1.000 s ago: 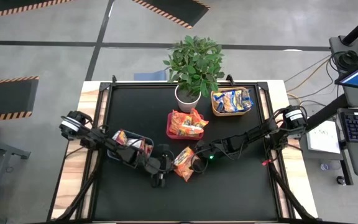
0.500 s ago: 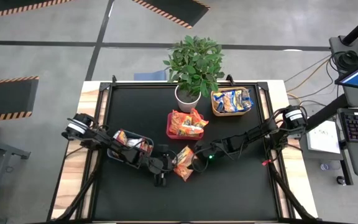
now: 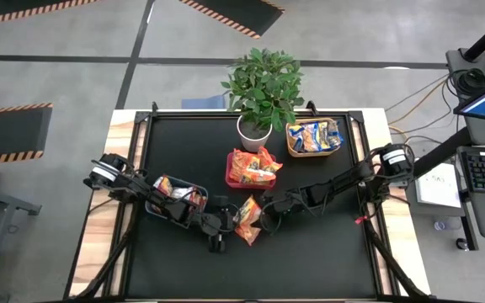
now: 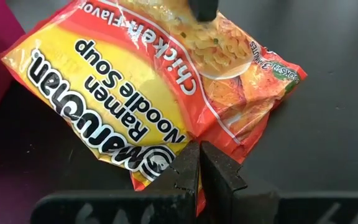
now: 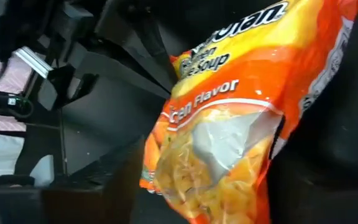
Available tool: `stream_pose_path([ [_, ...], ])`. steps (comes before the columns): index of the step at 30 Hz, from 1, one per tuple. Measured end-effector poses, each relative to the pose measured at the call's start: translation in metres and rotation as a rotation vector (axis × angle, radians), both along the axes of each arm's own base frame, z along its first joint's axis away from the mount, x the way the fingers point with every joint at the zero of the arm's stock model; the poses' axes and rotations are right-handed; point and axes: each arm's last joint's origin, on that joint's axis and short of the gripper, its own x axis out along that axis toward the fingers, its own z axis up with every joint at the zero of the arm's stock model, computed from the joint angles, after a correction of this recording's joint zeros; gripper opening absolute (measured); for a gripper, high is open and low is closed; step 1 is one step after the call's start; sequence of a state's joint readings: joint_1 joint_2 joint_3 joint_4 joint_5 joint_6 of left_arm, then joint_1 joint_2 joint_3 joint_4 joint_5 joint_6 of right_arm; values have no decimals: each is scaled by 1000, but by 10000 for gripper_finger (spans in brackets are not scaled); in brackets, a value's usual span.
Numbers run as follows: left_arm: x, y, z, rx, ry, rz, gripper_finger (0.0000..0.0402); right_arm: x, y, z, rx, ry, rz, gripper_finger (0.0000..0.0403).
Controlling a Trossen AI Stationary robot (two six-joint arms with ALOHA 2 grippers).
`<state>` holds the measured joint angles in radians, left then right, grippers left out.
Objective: Sort Maruchan noodles
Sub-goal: Put the orange noodle pack into the red bin
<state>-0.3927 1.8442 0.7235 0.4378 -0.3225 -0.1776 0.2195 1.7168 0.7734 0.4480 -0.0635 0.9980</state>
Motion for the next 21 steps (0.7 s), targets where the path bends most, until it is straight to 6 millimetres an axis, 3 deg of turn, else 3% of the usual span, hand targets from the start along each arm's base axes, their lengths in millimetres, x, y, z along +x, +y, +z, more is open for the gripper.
stream_pose_path([
  [12, 1, 0, 1, -5, -12, 0, 0, 0, 0, 0, -33, -4, 6, 120],
  [21, -4, 0, 20, 3, -30, -4, 0, 0, 0, 3, -61, -27, 27, 81],
])
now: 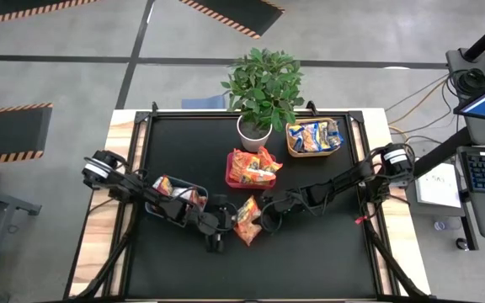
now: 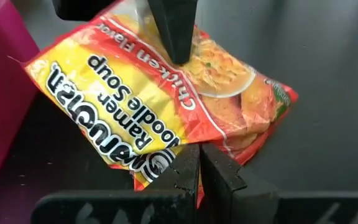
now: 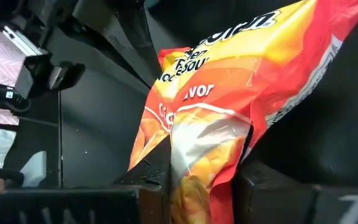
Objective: Sort Maruchan noodles
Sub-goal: Put the orange noodle pack into the red bin
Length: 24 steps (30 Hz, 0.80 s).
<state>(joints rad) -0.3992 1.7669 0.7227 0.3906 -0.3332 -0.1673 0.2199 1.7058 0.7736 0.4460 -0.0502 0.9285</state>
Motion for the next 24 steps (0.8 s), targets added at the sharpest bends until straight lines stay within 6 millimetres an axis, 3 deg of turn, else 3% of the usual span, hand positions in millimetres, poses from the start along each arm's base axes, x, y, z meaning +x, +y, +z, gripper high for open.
stream_pose_path([
  [8, -13, 0, 35, 29, -33, -38, 0, -1, 0, 12, -44, -52, 36, 78],
  [17, -51, 6, 98, 87, -171, -118, 0, -5, -1, 36, -109, -141, 39, 71],
  [24, -81, 23, 127, 124, -318, -61, 0, -9, -4, 58, -208, -216, 28, 70],
])
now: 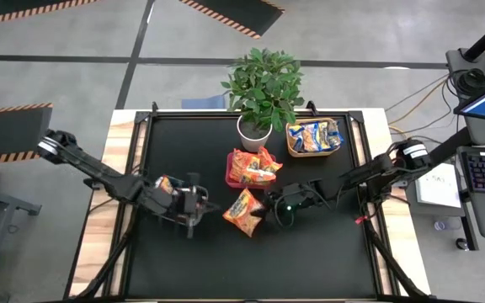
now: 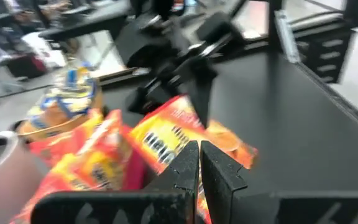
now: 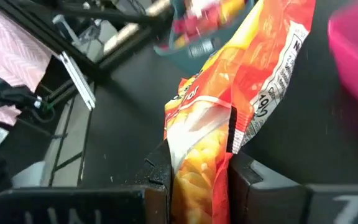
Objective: Sort Maruchan noodles
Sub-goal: Put the orange noodle pack into the red bin
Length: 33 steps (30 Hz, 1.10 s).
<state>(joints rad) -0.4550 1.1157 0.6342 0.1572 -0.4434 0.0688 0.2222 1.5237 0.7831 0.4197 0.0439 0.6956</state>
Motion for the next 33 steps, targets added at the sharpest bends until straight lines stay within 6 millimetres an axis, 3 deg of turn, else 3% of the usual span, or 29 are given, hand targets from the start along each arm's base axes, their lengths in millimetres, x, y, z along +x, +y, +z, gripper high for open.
stream_pose_path([
  [10, -29, 18, 5, 25, -105, 98, 0, 11, -9, 59, -364, -68, -107, 70],
  [15, -35, 22, 15, 43, -161, 115, 0, 21, -21, 93, -595, -30, -158, 70],
  [21, -36, 22, 17, 43, -171, 117, 0, 37, -40, 120, -810, 14, -129, 70],
  [25, -35, 22, 16, 51, -161, 115, 0, 37, -57, 125, -940, 80, -95, 70],
  [33, -34, 21, 15, 58, -159, 113, 0, 35, -82, 111, -1056, 230, -39, 70],
])
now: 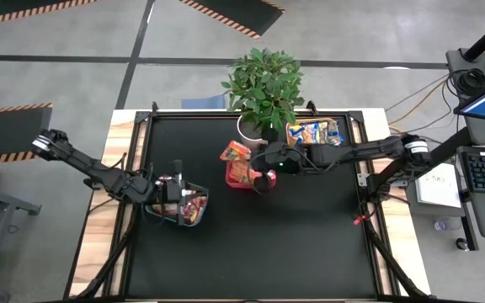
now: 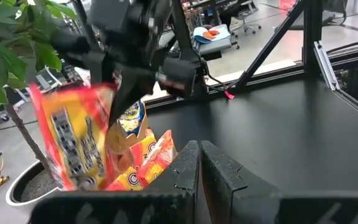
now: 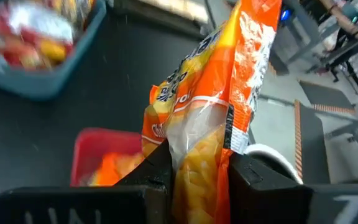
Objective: Sort Maruchan noodles
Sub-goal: Put the orange noodle pack into the red bin
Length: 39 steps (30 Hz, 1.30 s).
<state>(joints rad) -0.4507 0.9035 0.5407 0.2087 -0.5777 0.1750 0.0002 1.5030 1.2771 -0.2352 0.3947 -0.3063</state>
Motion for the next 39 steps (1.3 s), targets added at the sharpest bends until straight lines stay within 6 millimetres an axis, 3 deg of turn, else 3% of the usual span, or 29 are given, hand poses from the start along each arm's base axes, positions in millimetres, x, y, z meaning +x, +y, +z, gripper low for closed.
stream_pose_path([
  [7, 0, 0, 0, 0, 0, 0, 0, 4, -7, -17, -39, 109, 15, 70],
  [14, 0, 0, 0, 0, 0, -1, 0, 6, -3, -27, -9, 179, 164, 70],
  [23, 0, 0, 0, 0, 0, 0, 0, 7, -4, -31, -16, 199, 174, 70],
  [39, 0, 0, 0, 0, 1, 0, 0, 24, -7, -66, 5, 266, 139, 89],
])
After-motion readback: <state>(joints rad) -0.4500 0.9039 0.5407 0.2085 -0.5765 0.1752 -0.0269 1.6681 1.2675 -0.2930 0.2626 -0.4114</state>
